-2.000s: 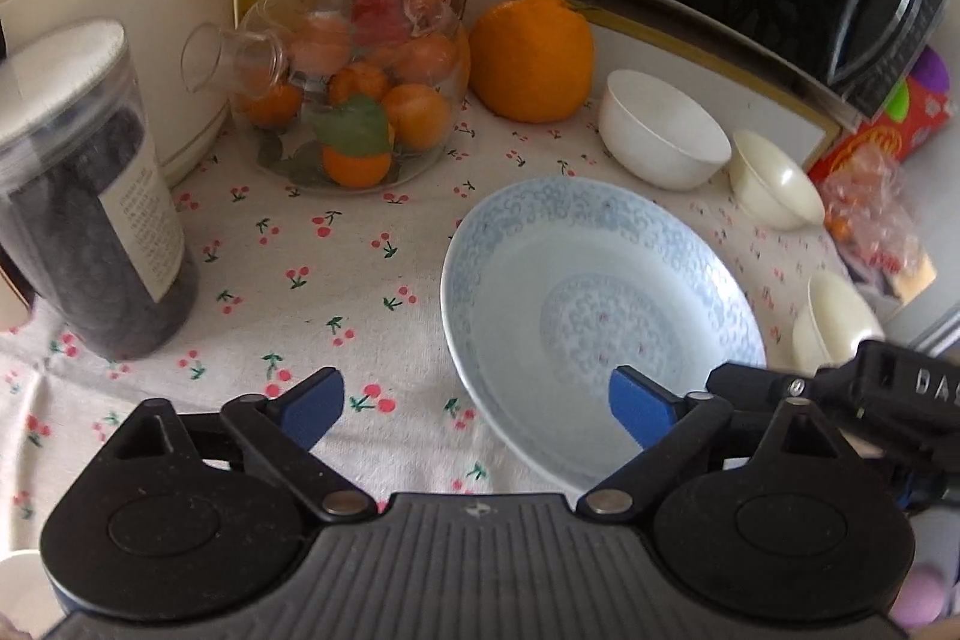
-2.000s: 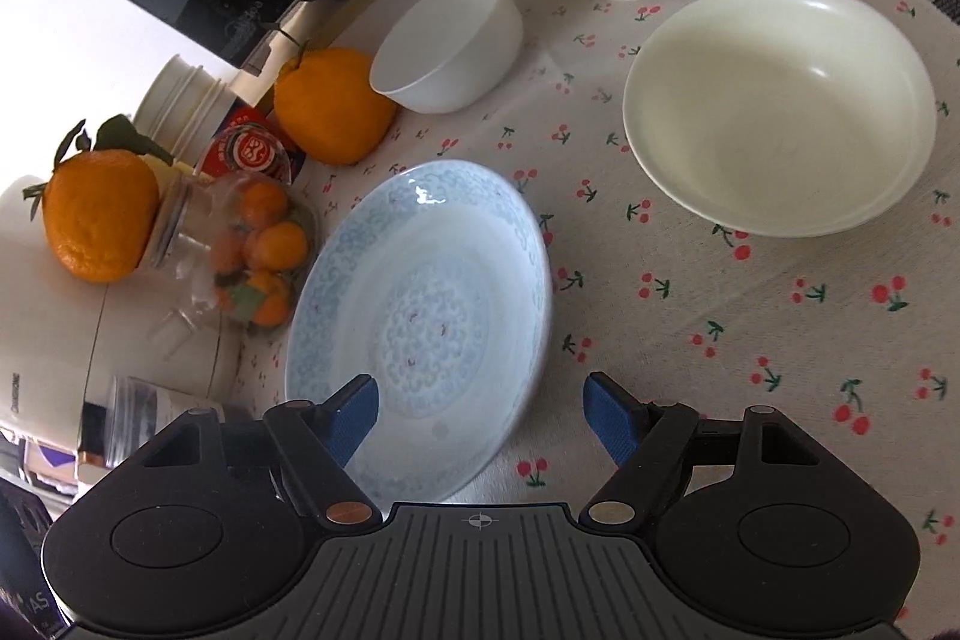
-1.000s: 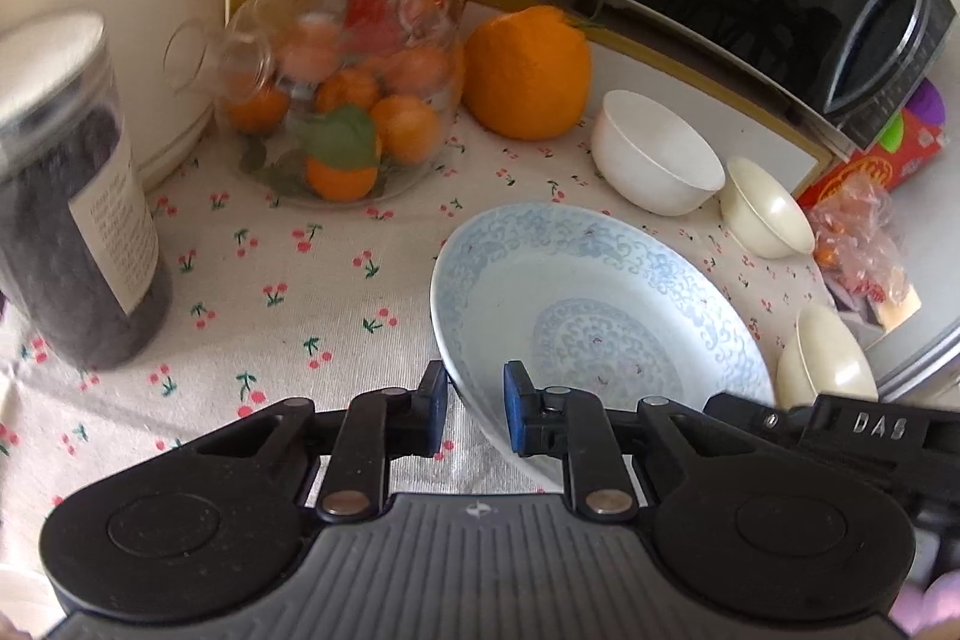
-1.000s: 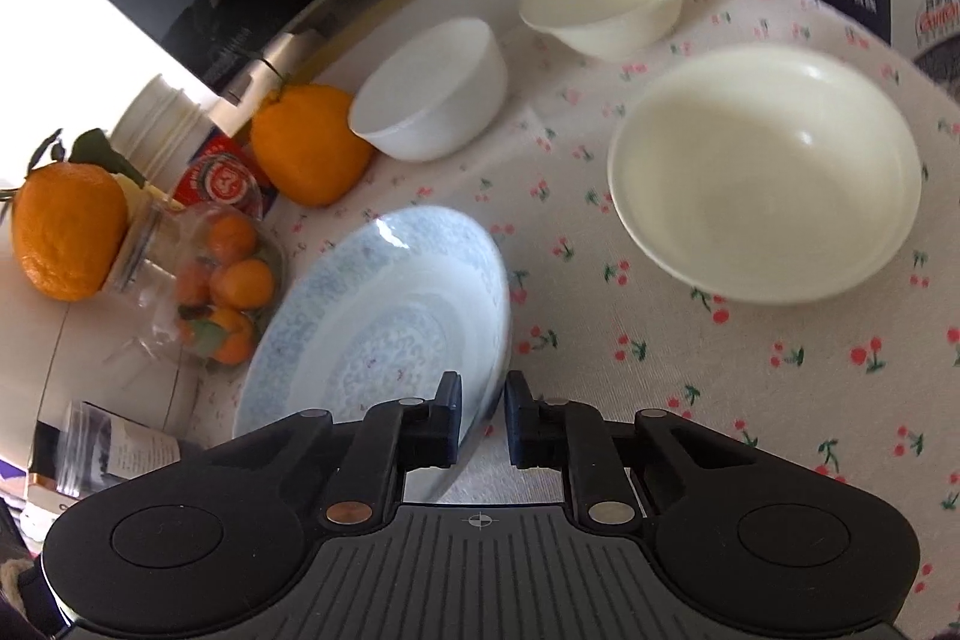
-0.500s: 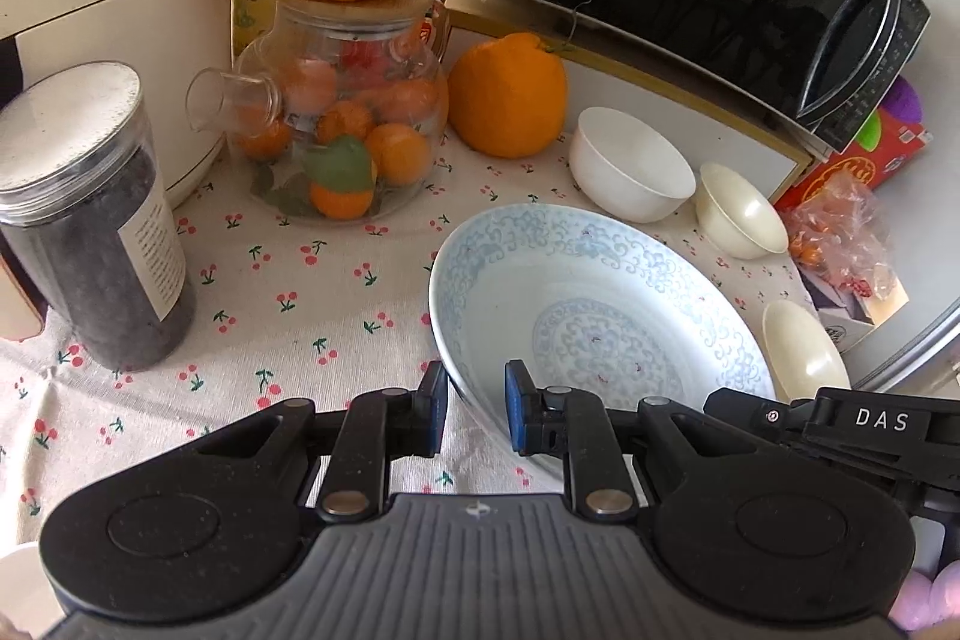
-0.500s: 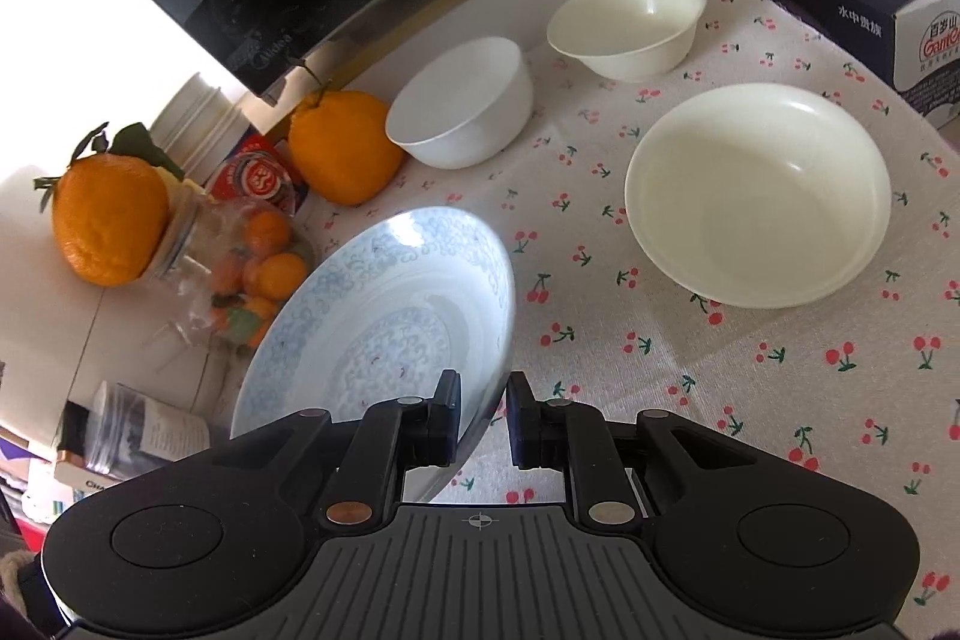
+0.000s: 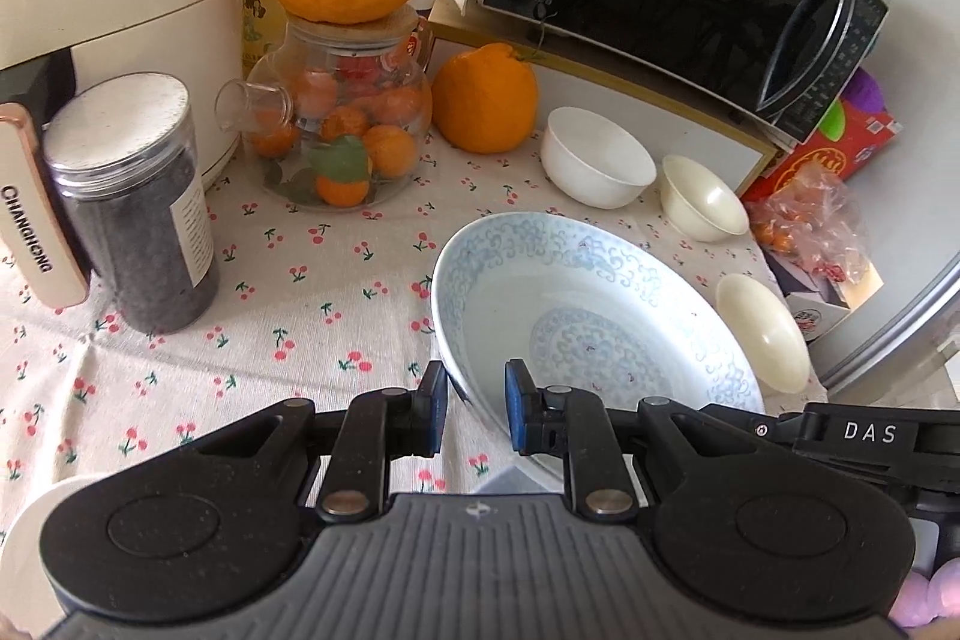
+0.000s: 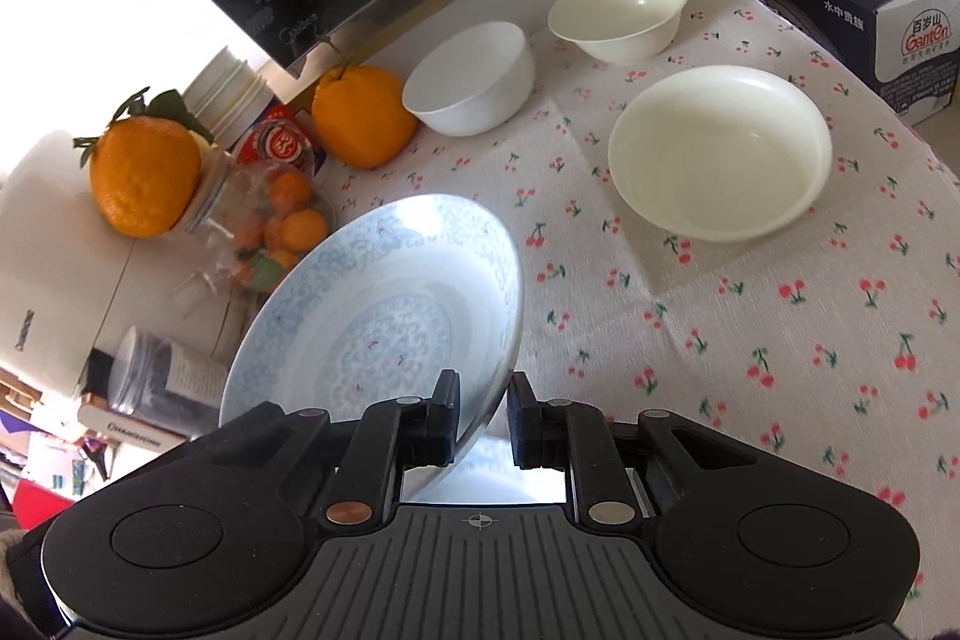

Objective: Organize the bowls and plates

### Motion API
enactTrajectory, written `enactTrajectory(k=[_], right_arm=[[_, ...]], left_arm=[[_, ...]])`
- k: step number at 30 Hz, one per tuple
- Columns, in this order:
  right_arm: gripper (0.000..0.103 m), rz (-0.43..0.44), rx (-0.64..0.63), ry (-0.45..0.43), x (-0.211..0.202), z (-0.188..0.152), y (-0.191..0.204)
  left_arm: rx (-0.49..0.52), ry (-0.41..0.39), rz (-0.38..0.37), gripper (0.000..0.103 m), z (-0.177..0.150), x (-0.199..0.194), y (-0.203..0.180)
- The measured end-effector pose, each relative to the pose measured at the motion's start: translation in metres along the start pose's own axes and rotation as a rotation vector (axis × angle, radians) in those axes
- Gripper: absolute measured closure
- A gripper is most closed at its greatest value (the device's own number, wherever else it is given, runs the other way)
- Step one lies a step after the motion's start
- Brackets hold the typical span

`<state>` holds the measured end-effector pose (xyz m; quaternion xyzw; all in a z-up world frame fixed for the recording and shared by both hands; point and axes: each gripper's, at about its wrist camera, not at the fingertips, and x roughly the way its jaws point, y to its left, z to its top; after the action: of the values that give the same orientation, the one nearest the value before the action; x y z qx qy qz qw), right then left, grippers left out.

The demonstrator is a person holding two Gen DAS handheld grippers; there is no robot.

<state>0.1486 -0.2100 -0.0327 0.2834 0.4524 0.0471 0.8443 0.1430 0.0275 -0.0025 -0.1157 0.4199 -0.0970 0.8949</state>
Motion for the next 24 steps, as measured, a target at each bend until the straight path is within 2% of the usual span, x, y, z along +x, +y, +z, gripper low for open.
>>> enactTrajectory(k=[15, 24], right_arm=[[0.085, -0.001, -0.080, 0.047, -0.040, -0.041, 0.004], [0.084, -0.018, -0.129, 0.066, -0.057, -0.064, -0.004]], left_arm=[[0.028, 0.029, -0.029, 0.085, -0.033, -0.039, 0.000], [0.080, 0.065, -0.048, 0.085, -0.052, -0.049, -0.006]])
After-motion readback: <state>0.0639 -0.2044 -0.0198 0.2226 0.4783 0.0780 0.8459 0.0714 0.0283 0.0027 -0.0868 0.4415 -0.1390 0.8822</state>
